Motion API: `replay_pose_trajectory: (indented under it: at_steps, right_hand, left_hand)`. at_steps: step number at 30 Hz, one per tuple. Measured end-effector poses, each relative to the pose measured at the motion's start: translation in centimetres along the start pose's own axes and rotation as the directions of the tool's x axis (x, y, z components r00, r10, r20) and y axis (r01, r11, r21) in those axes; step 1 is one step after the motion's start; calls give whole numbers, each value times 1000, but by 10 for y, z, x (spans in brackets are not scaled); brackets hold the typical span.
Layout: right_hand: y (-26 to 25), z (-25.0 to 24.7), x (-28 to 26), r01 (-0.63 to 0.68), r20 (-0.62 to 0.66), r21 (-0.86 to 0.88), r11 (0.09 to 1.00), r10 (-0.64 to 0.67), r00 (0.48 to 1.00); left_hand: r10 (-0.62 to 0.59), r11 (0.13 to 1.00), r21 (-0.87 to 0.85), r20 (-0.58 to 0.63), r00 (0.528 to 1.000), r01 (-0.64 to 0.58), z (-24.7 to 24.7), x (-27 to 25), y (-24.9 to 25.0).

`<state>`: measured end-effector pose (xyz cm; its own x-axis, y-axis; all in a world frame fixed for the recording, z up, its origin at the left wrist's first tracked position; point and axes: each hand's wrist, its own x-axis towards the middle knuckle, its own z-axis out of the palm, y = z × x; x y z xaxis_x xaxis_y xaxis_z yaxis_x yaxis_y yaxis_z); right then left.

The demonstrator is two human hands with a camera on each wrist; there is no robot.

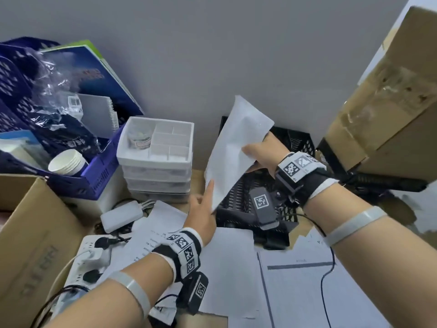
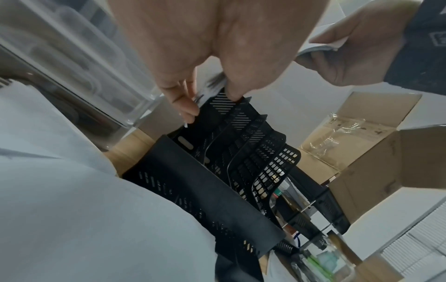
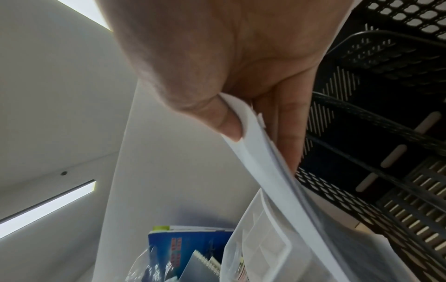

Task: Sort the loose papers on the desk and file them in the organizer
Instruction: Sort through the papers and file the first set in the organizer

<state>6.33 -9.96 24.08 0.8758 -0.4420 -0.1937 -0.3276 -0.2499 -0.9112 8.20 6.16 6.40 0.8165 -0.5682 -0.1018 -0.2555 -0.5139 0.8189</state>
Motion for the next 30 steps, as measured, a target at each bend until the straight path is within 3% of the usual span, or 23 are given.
replay_pose_trajectory:
  at_steps: [7, 12, 17, 24, 27, 30]
  right_hand:
    - [-19, 4, 16, 1, -63, -170, 985, -12, 998]
    - [-11, -8, 17, -53, -131, -126, 991, 36, 991]
    - [10, -11, 24, -116, -178, 120, 986, 136, 975]
    - [6, 5, 34, -48, -90, 265, 963, 74, 993]
    - [10, 3, 36, -20, -188, 244, 969, 67, 980]
    - [23, -6, 37, -36, -379, 162, 986, 96, 920]
  left_hand:
    - [2, 996, -85, 172, 985, 13, 2, 24, 15]
    - [75, 986, -165, 300, 951, -26, 16, 24, 15]
    - [53, 989, -147, 262, 964, -15, 13, 31, 7]
    - [40, 981, -192, 75, 996, -25, 0, 37, -4]
    - [38, 990, -142, 84, 996, -26, -2, 44, -6]
    - [68, 996, -59, 136, 988, -60, 3, 49, -4]
